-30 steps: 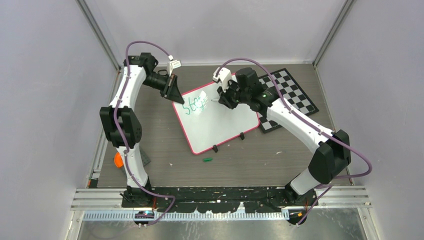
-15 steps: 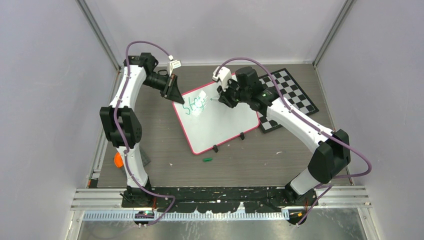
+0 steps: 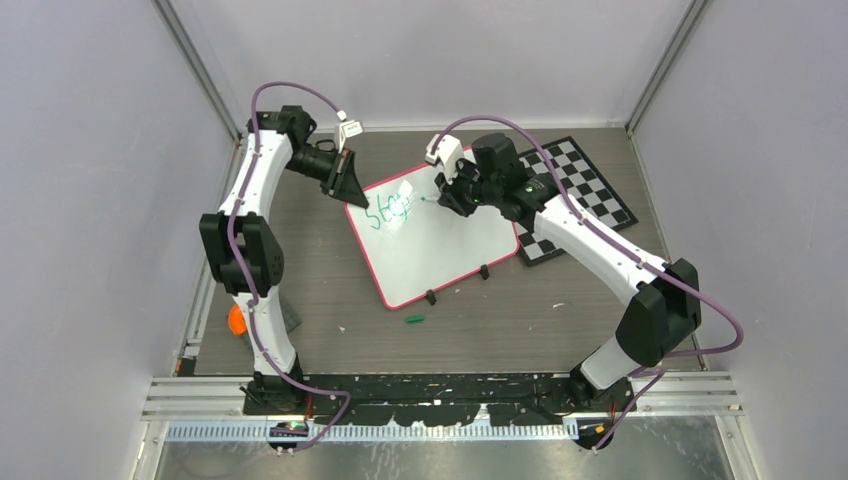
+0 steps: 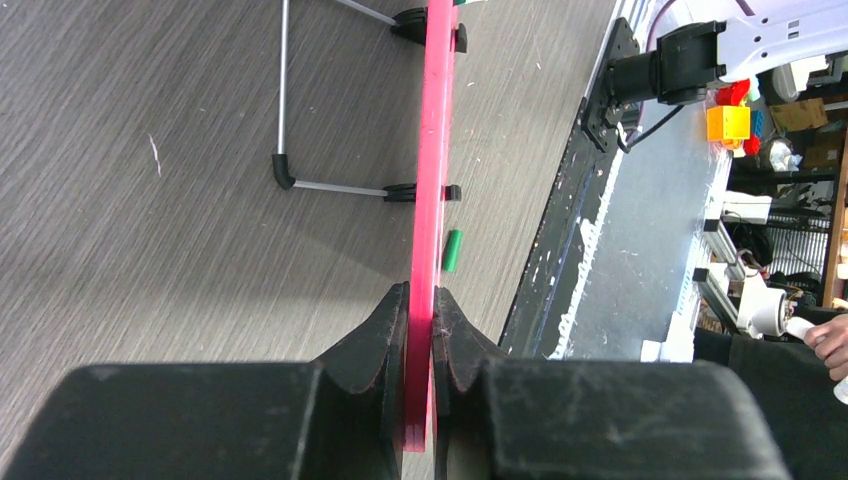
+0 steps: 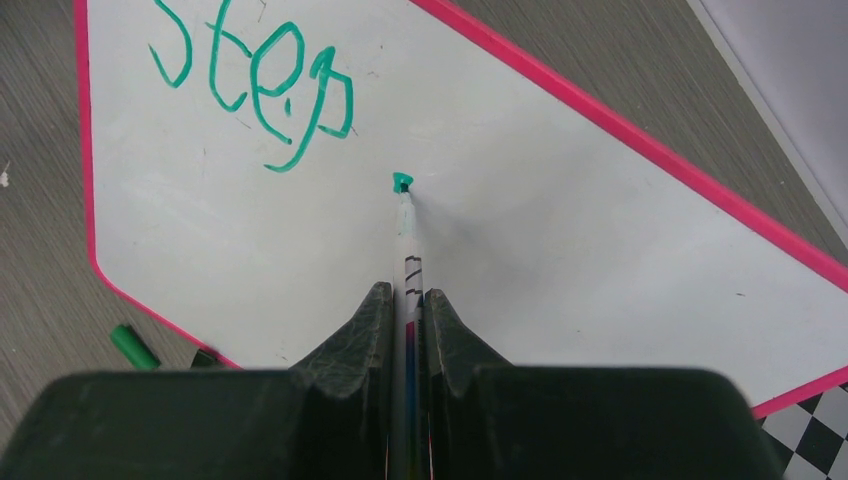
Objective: Write a sentence on the whiteboard
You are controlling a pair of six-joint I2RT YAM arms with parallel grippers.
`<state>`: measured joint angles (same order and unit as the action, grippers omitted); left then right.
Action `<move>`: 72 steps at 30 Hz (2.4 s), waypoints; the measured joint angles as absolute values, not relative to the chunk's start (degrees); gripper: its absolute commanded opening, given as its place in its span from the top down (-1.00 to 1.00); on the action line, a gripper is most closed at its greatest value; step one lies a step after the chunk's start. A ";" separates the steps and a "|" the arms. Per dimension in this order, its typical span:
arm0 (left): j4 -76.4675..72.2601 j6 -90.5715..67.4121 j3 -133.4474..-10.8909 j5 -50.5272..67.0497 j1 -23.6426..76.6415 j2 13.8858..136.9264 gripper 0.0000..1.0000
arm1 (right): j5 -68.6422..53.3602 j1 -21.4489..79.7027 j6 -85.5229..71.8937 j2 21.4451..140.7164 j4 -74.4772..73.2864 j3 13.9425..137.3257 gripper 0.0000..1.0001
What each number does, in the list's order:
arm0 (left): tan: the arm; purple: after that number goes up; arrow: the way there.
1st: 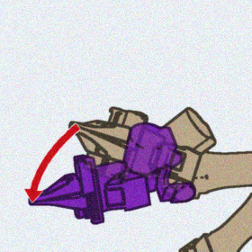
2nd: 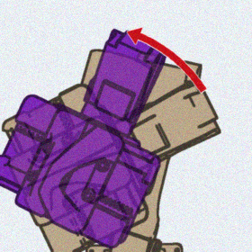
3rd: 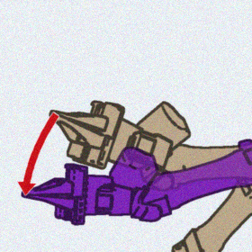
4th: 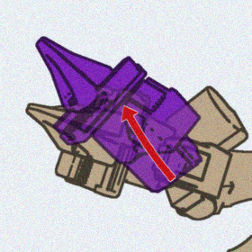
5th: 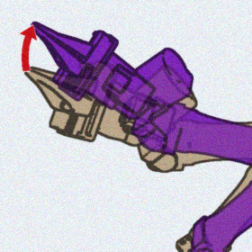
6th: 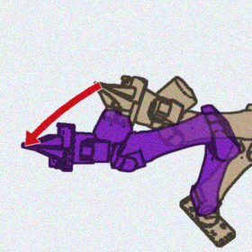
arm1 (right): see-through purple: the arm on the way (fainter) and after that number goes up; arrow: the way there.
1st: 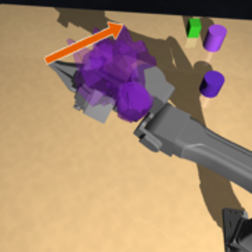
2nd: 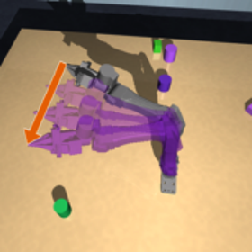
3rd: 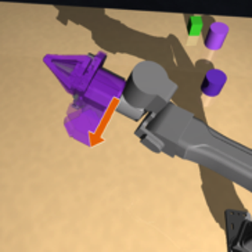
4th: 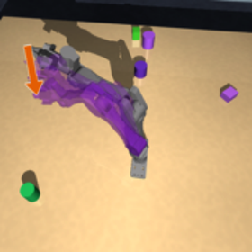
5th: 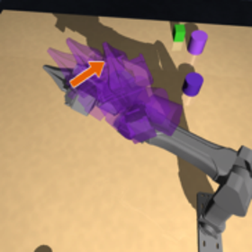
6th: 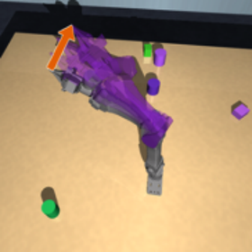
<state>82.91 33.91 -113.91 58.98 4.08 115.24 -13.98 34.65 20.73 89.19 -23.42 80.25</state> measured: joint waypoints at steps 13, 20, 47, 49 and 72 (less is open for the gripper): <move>82.94 34.74 -113.65 59.24 4.05 115.24 0.97 | -14.46 34.65 22.63 89.12 -25.87 80.05 0.99; 83.02 35.03 -113.65 59.37 4.08 115.24 0.98 | -14.44 34.65 23.88 89.12 -26.81 80.31 0.99; 82.85 36.25 -112.64 59.53 4.49 114.21 0.98 | -14.57 34.76 22.68 90.70 -25.76 84.75 0.99; 82.78 36.25 -112.62 59.55 4.49 114.19 0.98 | -14.46 34.76 22.85 90.70 -25.78 84.75 0.99; 82.72 36.36 -112.57 59.61 4.49 114.17 0.98 | -13.34 34.74 22.15 87.37 -25.30 81.93 0.99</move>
<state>82.72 36.36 -112.57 59.61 4.49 114.17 -13.34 34.74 22.15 87.37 -25.30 81.93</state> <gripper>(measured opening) 0.102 0.170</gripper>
